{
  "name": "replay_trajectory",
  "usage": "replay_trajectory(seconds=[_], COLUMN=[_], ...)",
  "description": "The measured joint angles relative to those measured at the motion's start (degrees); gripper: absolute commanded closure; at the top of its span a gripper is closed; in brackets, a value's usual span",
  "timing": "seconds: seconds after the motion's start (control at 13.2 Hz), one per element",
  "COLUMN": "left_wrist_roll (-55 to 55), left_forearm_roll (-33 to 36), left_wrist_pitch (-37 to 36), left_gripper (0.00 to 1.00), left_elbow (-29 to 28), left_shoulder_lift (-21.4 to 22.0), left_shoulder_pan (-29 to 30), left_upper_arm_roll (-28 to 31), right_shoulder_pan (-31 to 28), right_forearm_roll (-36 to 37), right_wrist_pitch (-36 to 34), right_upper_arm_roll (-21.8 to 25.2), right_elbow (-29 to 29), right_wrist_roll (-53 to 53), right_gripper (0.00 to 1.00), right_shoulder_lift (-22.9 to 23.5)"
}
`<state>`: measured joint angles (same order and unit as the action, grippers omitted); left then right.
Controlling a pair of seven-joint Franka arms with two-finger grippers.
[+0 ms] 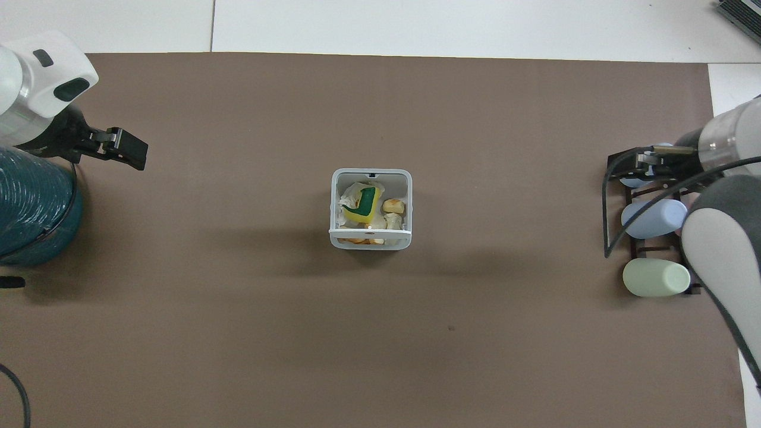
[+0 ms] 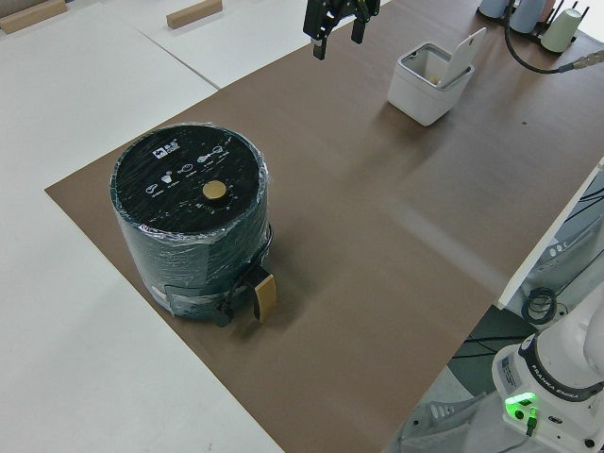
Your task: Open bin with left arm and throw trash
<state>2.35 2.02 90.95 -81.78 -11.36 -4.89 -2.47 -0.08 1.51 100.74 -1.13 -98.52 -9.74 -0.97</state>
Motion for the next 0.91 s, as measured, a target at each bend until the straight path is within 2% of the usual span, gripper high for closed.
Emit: replay_trajectory(seconds=[0.23,0.45,0.91], left_wrist_roll=[0.01,0.01,0.01], left_forearm_roll=[-0.47,-0.8,-2.22], left_wrist_pitch=[0.01,0.01,-0.2], left_gripper=[0.0,0.0,0.0], left_elbow=[-0.01,-0.01,-0.01], left_shoulder_lift=[0.01,0.1,0.4], left_shoulder_pan=[0.0,0.0,0.03], left_upper_arm_roll=[-0.04,-0.06,0.4], right_shoulder_pan=[2.76,2.92,3.68], right_forearm_roll=[0.0,-0.01,-0.18], right_wrist_pitch=[-6.4,-10.62,-14.24], right_upper_arm_roll=[3.91,4.45,4.36], right_elbow=[2.86,5.62,6.21], right_wrist_roll=[2.82,3.17,3.53], right_gripper=[0.0,0.0,0.0], right_shoulder_lift=[-1.64,-1.65,-1.71])
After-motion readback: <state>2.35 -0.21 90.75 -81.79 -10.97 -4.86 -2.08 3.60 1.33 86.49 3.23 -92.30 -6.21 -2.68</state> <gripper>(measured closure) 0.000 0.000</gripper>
